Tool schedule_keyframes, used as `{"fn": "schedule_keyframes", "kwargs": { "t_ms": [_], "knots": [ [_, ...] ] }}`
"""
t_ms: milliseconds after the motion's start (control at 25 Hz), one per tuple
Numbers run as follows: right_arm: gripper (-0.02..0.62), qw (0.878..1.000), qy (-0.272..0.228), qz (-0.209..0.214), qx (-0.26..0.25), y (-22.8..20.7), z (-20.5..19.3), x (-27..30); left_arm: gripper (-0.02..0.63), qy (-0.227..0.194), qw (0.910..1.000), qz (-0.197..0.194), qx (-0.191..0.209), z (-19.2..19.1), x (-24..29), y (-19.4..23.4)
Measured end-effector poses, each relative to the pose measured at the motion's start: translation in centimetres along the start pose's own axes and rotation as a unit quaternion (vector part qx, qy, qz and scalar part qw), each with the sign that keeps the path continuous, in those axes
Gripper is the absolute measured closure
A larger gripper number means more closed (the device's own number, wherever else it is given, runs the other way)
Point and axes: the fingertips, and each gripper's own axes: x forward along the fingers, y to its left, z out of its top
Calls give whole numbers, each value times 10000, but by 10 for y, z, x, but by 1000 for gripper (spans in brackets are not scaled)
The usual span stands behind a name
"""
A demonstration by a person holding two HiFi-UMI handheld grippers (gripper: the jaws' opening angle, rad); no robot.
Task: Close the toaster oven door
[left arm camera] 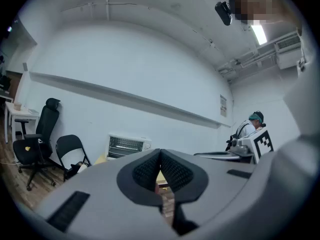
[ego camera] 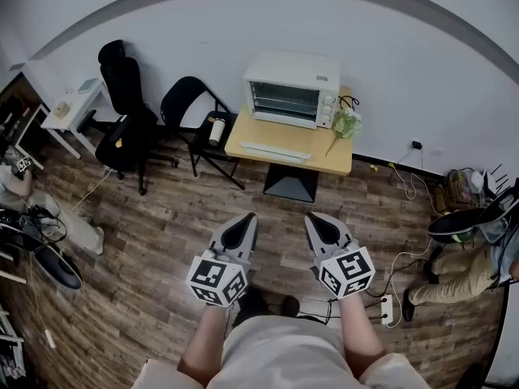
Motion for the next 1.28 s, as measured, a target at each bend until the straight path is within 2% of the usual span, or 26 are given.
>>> {"fn": "schedule_keyframes", "kwargs": {
  "t_ms": [280, 480, 880, 1280],
  "knots": [
    [597, 10000, -14, 47, -47, -4, -1, -15, 598, 51, 10000, -35, 20, -7, 9, -20],
    [597, 9999, -22, -2, -105, -12, -1, -23, 598, -51, 9999, 85, 27, -4, 14, -27],
    [597, 9997, 49, 178, -139, -12, -13, -33, 598, -32, 9997, 176, -166, -15, 14, -42],
    [597, 9999, 114, 51, -100, -23, -20, -24, 598, 53, 9996, 248, -131, -19, 18, -30]
  ]
}}
